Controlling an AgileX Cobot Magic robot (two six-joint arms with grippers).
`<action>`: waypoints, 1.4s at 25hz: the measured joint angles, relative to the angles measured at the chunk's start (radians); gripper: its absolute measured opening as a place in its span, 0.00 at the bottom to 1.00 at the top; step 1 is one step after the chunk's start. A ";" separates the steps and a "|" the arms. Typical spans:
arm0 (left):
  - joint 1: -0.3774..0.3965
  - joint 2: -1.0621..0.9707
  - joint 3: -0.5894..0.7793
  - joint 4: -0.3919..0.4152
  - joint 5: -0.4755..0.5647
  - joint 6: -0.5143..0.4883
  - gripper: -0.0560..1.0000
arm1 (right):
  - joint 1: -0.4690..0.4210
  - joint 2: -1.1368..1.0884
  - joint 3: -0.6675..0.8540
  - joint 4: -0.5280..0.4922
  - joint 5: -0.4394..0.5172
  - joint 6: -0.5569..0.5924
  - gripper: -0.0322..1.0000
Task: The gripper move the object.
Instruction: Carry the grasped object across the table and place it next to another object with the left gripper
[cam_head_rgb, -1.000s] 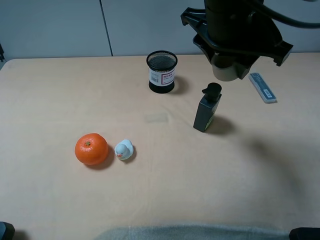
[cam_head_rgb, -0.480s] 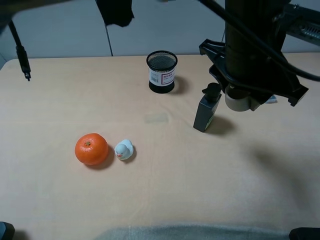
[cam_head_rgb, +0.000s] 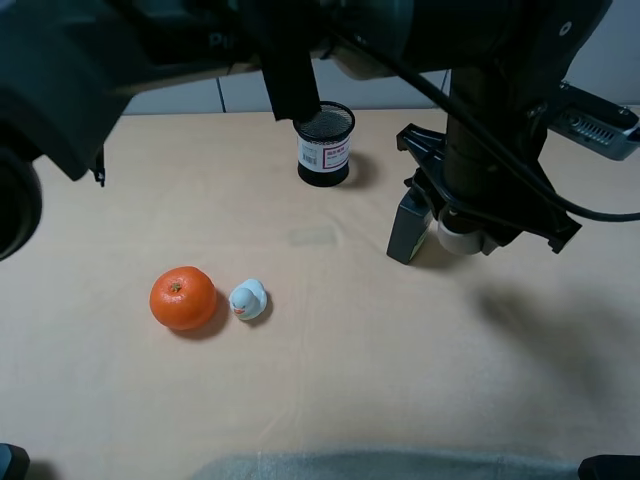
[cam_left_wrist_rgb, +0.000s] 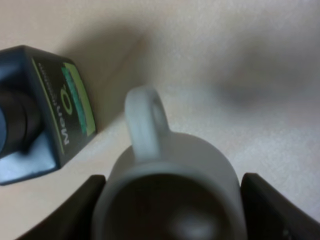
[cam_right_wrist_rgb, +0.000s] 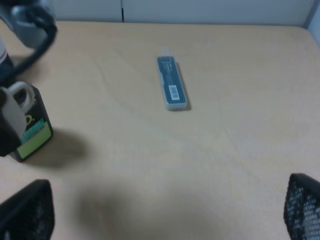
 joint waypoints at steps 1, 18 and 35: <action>0.000 0.006 0.003 -0.001 -0.002 0.001 0.58 | 0.000 0.000 0.000 0.000 0.000 0.000 0.70; 0.000 0.116 0.009 -0.040 -0.050 0.016 0.58 | 0.000 0.000 0.000 0.000 0.000 0.000 0.70; 0.000 0.151 0.015 -0.043 -0.081 0.021 0.58 | 0.000 0.000 0.000 0.000 0.000 0.000 0.70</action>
